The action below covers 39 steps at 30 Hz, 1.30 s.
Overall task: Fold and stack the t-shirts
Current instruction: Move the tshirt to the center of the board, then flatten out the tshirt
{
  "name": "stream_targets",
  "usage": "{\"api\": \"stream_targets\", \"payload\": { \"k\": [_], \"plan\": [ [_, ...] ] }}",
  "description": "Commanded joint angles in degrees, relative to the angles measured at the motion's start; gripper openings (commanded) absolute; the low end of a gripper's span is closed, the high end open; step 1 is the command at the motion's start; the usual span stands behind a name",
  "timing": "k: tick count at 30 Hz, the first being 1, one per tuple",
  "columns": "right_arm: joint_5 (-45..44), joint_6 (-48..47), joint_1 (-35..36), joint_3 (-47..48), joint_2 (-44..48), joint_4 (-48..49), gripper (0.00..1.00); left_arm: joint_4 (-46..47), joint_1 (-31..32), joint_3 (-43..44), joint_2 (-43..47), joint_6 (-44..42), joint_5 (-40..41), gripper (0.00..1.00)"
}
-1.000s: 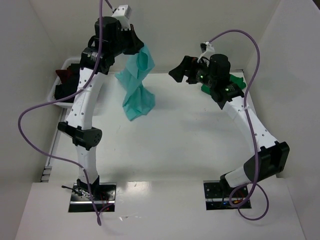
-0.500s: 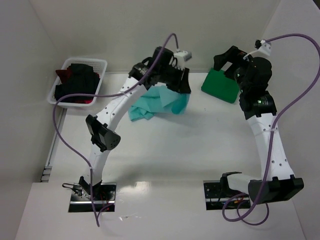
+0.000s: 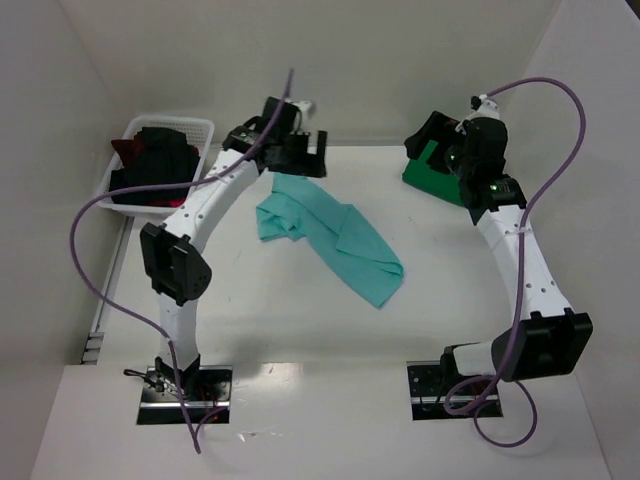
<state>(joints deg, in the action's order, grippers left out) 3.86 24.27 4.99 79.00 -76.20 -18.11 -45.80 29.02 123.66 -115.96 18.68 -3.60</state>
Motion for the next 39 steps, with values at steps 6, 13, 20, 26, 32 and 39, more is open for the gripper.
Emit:
{"api": "stream_targets", "payload": {
  "k": [6,13,20,26,32,39],
  "plan": [
    [-0.1,-6.0,12.6,-2.4,-12.6,-4.6,0.99,12.8,-19.7,-11.7,1.5,8.1,-2.9,1.00],
    [-9.3,-6.5,22.3,1.3,-24.9,-10.1,0.91,13.8,-23.8,-11.7,-0.6,7.6,-4.2,1.00],
    [-12.2,-6.5,26.7,1.9,-29.7,-11.2,0.87,14.3,-24.9,-13.9,-0.6,7.1,-4.8,1.00],
    [-13.5,-6.0,28.5,5.5,-35.2,-12.2,0.80,14.3,-25.9,-15.1,-0.6,6.5,-5.3,1.00],
    [-15.3,-4.8,29.0,6.0,-37.6,-13.4,0.68,14.3,-27.0,-15.1,-0.6,6.0,-6.3,1.00],
    [-15.9,-4.3,29.0,6.0,-38.7,-13.4,0.59,14.3,-27.5,-15.1,-0.6,5.5,-6.9,1.00]
  ]
}}
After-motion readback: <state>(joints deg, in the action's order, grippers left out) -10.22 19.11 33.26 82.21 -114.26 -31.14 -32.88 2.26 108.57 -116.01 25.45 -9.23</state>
